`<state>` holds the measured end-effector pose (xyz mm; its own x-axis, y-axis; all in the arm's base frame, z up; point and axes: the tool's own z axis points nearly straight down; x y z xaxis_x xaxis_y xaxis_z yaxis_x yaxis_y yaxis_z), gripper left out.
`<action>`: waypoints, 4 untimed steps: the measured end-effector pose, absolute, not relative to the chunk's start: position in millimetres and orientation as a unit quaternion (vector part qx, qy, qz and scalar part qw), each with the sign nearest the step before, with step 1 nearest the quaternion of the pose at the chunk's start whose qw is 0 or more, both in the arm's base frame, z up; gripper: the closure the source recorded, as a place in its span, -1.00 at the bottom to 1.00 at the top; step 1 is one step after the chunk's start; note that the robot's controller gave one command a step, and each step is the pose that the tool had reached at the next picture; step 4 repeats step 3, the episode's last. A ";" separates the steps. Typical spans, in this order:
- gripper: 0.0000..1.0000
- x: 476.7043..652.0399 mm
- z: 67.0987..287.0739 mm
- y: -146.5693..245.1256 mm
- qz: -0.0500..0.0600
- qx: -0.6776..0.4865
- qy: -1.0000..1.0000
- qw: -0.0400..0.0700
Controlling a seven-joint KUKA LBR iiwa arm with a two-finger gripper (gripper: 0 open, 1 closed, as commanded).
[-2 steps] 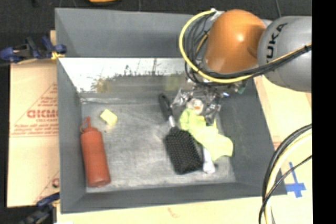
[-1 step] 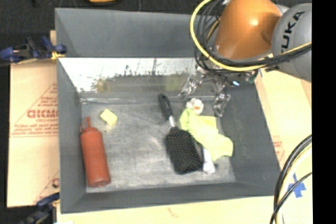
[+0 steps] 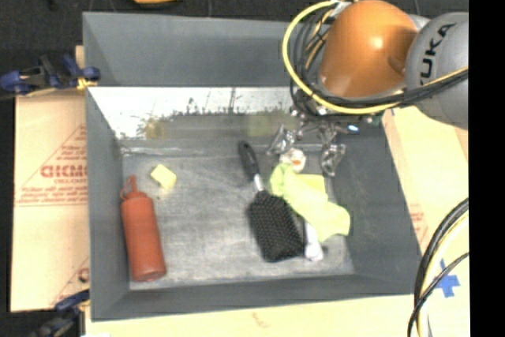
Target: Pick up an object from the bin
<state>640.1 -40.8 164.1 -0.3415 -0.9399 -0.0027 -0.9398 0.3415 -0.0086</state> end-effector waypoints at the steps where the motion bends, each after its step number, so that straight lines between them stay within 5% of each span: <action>1: -1.00 611.5 150.2 -66.4 0.000 -0.652 0.759 0.002; 2: -1.00 566.0 121.1 -62.0 -0.001 -0.632 0.775 0.002; 3: 1.00 581.8 77.8 -71.6 -0.005 -0.720 0.694 0.005; 4: 1.00 581.8 77.8 -71.6 -0.005 -0.720 0.694 0.005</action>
Offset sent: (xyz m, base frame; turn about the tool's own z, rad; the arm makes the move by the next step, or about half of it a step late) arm -0.0880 -0.0157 -0.0540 -0.1607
